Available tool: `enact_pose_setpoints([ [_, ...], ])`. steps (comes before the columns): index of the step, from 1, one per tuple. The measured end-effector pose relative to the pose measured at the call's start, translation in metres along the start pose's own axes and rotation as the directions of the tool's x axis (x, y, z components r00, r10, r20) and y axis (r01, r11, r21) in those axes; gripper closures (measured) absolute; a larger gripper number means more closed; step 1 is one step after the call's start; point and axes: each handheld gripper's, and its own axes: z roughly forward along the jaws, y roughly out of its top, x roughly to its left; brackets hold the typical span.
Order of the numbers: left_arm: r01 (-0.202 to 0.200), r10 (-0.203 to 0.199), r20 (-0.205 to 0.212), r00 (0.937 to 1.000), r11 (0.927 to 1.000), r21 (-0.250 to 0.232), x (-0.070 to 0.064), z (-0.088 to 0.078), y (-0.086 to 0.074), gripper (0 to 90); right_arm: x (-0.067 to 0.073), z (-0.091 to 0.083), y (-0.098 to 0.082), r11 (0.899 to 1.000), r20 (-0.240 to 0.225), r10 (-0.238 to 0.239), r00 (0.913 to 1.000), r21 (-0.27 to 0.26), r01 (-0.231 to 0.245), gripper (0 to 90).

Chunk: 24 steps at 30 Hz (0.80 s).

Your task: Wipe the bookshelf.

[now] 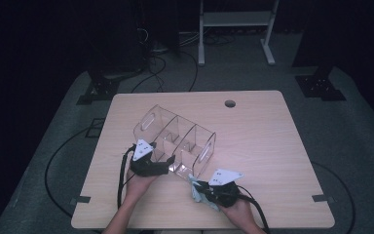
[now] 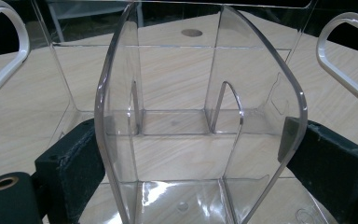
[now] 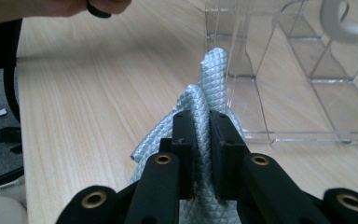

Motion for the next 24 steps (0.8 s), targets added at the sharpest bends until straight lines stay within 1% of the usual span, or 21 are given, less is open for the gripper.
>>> enact_pose_setpoints([
  [4,0.001,-0.001,-0.003,1.0000,1.0000,-0.004,0.002,0.000,0.000,7.6,-0.005,0.003,-0.005,0.999,-0.012,0.024,0.9997,0.037,-0.023,80.8],
  [6,-0.001,0.001,-0.005,1.0000,1.0000,0.000,0.002,-0.001,0.000,7.6,-0.008,0.005,-0.008,0.998,-0.014,0.049,0.9987,0.049,-0.048,80.8],
  [9,0.000,0.000,-0.003,1.0000,1.0000,0.000,0.003,-0.002,-0.001,7.7,-0.017,0.005,-0.013,0.994,-0.024,0.093,0.9954,0.054,-0.092,80.9],
  [10,-0.001,0.001,-0.003,1.0000,1.0000,-0.001,0.004,-0.002,-0.001,7.7,-0.020,0.004,-0.014,0.994,-0.003,0.099,0.9951,0.052,-0.099,80.9],
  [11,-0.001,0.001,-0.002,1.0000,1.0000,-0.002,0.005,-0.003,-0.001,7.7,-0.022,0.002,-0.014,0.993,0.007,0.106,0.9944,0.049,-0.106,80.9],
  [14,0.002,-0.002,-0.005,1.0000,1.0000,-0.004,0.004,-0.003,-0.002,7.7,-0.032,-0.002,-0.012,0.989,0.023,0.145,0.9892,0.015,-0.145,80.9],
  [18,0.003,-0.003,-0.004,1.0000,1.0000,-0.005,0.003,-0.003,-0.002,7.7,-0.041,-0.005,-0.008,0.985,0.040,0.171,0.9845,-0.022,-0.170,80.8],
  [19,0.002,-0.002,-0.003,1.0000,1.0000,-0.005,0.003,-0.003,-0.002,7.7,-0.042,-0.004,-0.006,0.984,0.038,0.175,0.9838,-0.031,-0.174,80.8],
  [21,0.001,-0.001,-0.003,1.0000,1.0000,-0.006,0.002,-0.003,-0.002,7.7,-0.041,-0.002,-0.002,0.983,0.015,0.176,0.9842,-0.051,-0.175,80.8],
  [24,-0.001,0.001,-0.002,1.0000,1.0000,-0.003,0.002,-0.003,-0.002,7.7,-0.033,0.003,0.001,0.987,-0.024,0.151,0.9883,-0.050,-0.152,80.7],
])
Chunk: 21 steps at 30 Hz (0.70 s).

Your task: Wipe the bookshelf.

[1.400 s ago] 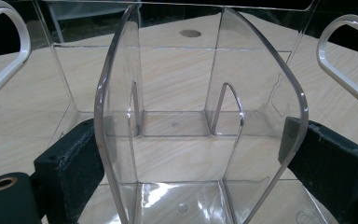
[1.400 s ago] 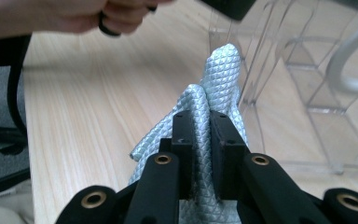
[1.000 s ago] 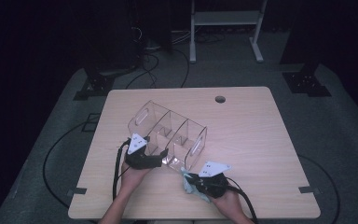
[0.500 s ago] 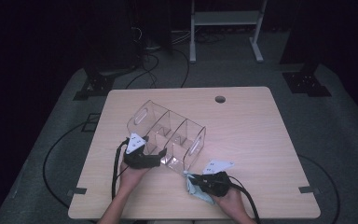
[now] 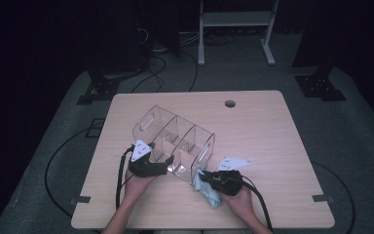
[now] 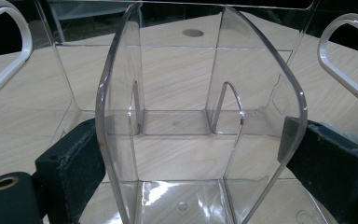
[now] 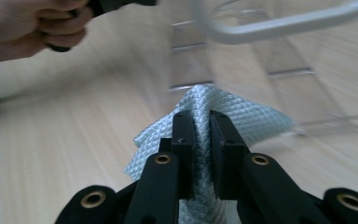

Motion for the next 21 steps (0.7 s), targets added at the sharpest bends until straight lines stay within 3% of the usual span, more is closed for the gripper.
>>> enact_pose_setpoints([
  [3,-0.005,0.005,0.006,1.0000,1.0000,0.001,0.001,-0.001,0.000,7.8,0.012,0.008,-0.004,0.999,-0.031,-0.045,0.9985,0.023,0.045,80.6],
  [5,-0.005,0.005,0.011,0.9999,1.0000,0.002,0.001,-0.002,0.000,8.0,0.013,0.010,-0.006,0.998,-0.029,-0.051,0.9983,0.038,0.053,80.7],
  [7,-0.011,0.011,0.015,0.9998,0.9999,0.003,0.001,-0.003,-0.001,8.2,0.007,0.011,-0.006,0.998,-0.010,-0.044,0.9990,0.046,0.045,80.7],
  [9,-0.013,0.013,0.019,0.9997,0.9999,0.001,0.001,-0.004,-0.001,8.2,-0.002,0.011,-0.006,0.998,0.037,-0.045,0.9983,0.053,0.043,80.7],
  [11,-0.011,0.011,0.020,0.9997,0.9999,0.002,0.001,-0.004,-0.001,8.2,-0.015,0.010,-0.006,0.999,0.059,-0.001,0.9983,0.046,-0.002,80.7],
  [14,-0.008,0.008,0.018,0.9998,1.0000,0.000,0.000,-0.003,-0.001,8.1,-0.017,0.012,-0.006,0.999,0.067,0.001,0.9977,0.041,-0.004,80.5],
  [17,-0.013,0.013,0.017,0.9998,0.9999,-0.002,0.001,-0.004,-0.001,7.9,-0.010,0.012,-0.006,0.999,0.028,-0.005,0.9996,0.040,0.004,80.4],
  [20,-0.016,0.016,0.024,0.9996,0.9999,0.002,0.001,-0.005,-0.001,8.0,-0.002,0.013,-0.007,0.997,-0.006,-0.060,0.9982,0.048,0.060,80.5],
  [21,-0.014,0.014,0.026,0.9995,0.9999,0.004,0.001,-0.005,-0.001,8.0,-0.003,0.012,-0.007,0.997,-0.006,-0.060,0.9982,0.050,0.060,80.5],
])
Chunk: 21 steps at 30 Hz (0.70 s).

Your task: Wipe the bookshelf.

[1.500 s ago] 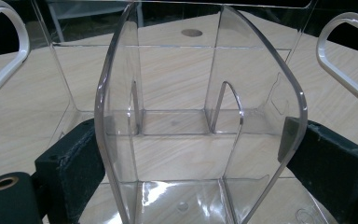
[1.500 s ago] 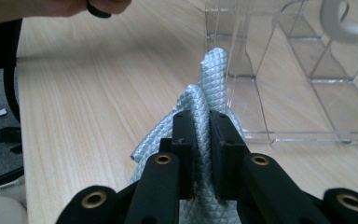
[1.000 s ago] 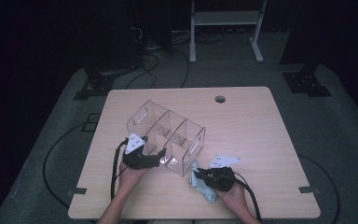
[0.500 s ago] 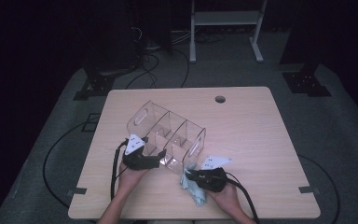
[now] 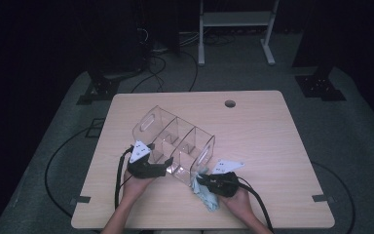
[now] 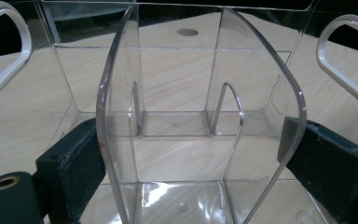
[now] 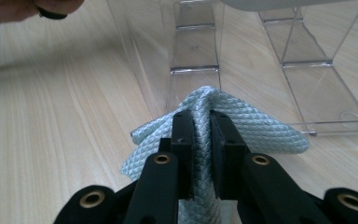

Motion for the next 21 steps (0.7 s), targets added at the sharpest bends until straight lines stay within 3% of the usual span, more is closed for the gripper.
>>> enact_pose_setpoints([
  [4,-0.008,0.008,0.011,0.9999,1.0000,0.003,0.000,-0.002,-0.001,8.3,-0.013,-0.003,0.001,1.000,0.057,0.011,0.9983,-0.002,-0.011,80.6],
  [8,-0.018,0.018,0.027,0.9995,0.9998,0.006,-0.002,-0.004,-0.001,8.3,-0.043,-0.009,-0.001,0.996,0.145,0.085,0.9858,-0.038,-0.080,80.6],
  [10,-0.019,0.019,0.027,0.9995,0.9998,0.005,-0.003,-0.004,-0.001,8.2,-0.053,-0.010,-0.003,0.992,0.144,0.121,0.9821,-0.045,-0.116,80.6],
  [12,-0.021,0.021,0.025,0.9995,0.9998,0.004,-0.003,-0.003,-0.001,8.0,-0.054,-0.010,-0.003,0.991,0.142,0.132,0.9810,-0.050,-0.126,80.5],
  [17,-0.020,0.020,0.027,0.9994,0.9998,0.004,-0.003,-0.003,-0.001,7.8,-0.041,-0.010,-0.003,0.996,0.099,0.089,0.9912,-0.036,-0.085,80.4],
  [21,-0.021,0.020,0.038,0.9991,0.9998,0.004,-0.002,-0.004,-0.002,7.9,-0.051,-0.014,-0.001,0.994,0.141,0.108,0.9841,-0.046,-0.103,80.3],
])
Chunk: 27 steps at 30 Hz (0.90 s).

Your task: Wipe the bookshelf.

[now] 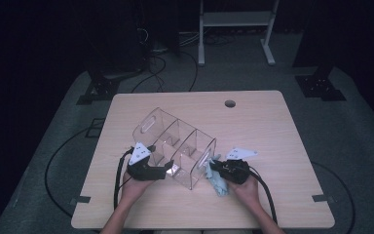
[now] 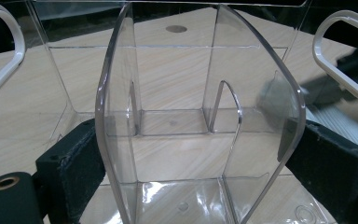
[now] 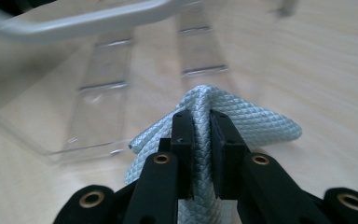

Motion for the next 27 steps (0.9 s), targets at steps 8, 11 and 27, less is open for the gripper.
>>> enact_pose_setpoints([
  [8,-0.004,0.004,0.002,1.0000,1.0000,-0.001,0.000,0.001,0.000,7.7,-0.012,0.001,0.003,0.999,0.026,0.032,0.9992,-0.013,-0.031,80.4],
  [11,-0.002,0.002,0.004,1.0000,1.0000,-0.003,0.000,0.000,0.000,7.7,-0.011,-0.003,0.006,0.999,0.014,0.034,0.9993,-0.020,-0.034,80.4],
  [27,-0.003,0.003,0.000,1.0000,1.0000,-0.003,0.000,0.001,0.000,7.4,-0.009,-0.010,0.016,0.997,-0.005,0.030,0.9995,-0.075,-0.031,81.7],
])
